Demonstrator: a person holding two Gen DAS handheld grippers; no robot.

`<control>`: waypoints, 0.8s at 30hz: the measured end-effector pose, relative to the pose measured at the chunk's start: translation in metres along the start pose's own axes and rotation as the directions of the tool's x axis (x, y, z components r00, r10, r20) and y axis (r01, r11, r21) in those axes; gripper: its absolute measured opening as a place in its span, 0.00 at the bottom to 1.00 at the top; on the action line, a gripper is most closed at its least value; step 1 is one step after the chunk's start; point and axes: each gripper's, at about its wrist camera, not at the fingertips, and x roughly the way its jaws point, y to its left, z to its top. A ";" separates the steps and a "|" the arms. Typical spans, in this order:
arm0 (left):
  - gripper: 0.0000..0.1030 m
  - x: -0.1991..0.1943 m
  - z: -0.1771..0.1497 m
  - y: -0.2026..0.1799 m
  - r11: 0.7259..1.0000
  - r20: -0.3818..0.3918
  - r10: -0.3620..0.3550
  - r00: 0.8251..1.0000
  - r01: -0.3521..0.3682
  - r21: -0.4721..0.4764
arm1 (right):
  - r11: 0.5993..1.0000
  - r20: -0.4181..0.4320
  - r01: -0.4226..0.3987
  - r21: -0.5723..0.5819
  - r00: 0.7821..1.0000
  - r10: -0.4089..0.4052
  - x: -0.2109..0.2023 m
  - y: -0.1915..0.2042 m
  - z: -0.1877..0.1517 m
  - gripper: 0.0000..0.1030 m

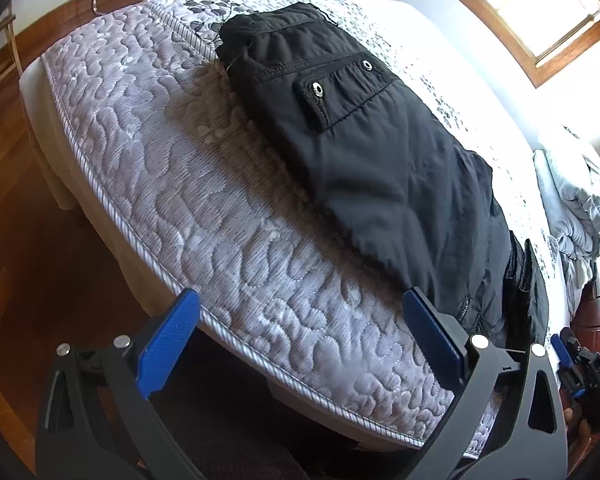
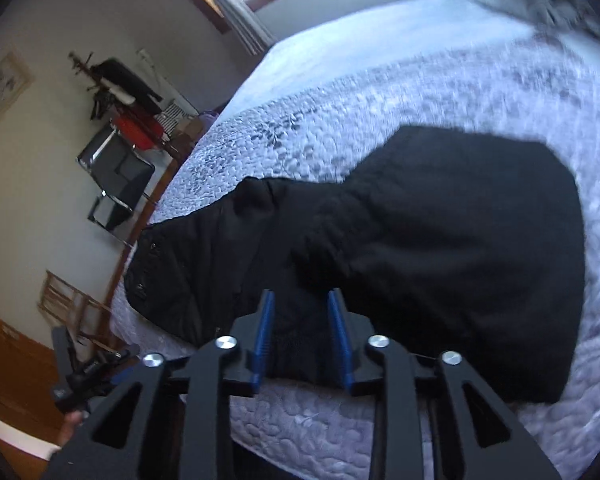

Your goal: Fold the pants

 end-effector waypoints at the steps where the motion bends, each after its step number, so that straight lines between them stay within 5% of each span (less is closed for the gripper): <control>1: 0.97 0.000 0.000 0.000 1.000 -0.002 -0.001 1.000 0.001 -0.005 | 0.995 -0.002 -0.050 0.083 0.999 0.050 0.004 -0.011 -0.004 0.45; 6: 0.97 0.008 0.001 -0.005 1.000 -0.018 0.000 1.000 0.000 0.008 | 0.940 0.007 -0.127 0.316 0.991 0.131 0.026 -0.045 -0.016 0.58; 12: 0.97 0.014 0.002 -0.011 0.999 -0.026 0.008 1.000 -0.008 0.033 | 0.849 0.140 -0.119 0.515 0.989 0.054 0.030 -0.075 -0.028 0.68; 19: 0.97 0.025 0.006 -0.015 0.999 -0.041 0.013 0.999 -0.012 0.038 | 0.667 0.247 -0.216 0.713 0.968 0.050 0.048 -0.108 -0.033 0.83; 24: 0.97 0.032 0.010 -0.017 0.999 -0.047 0.022 0.999 -0.020 0.040 | 0.635 0.276 -0.219 0.741 0.961 0.009 0.062 -0.108 -0.019 0.85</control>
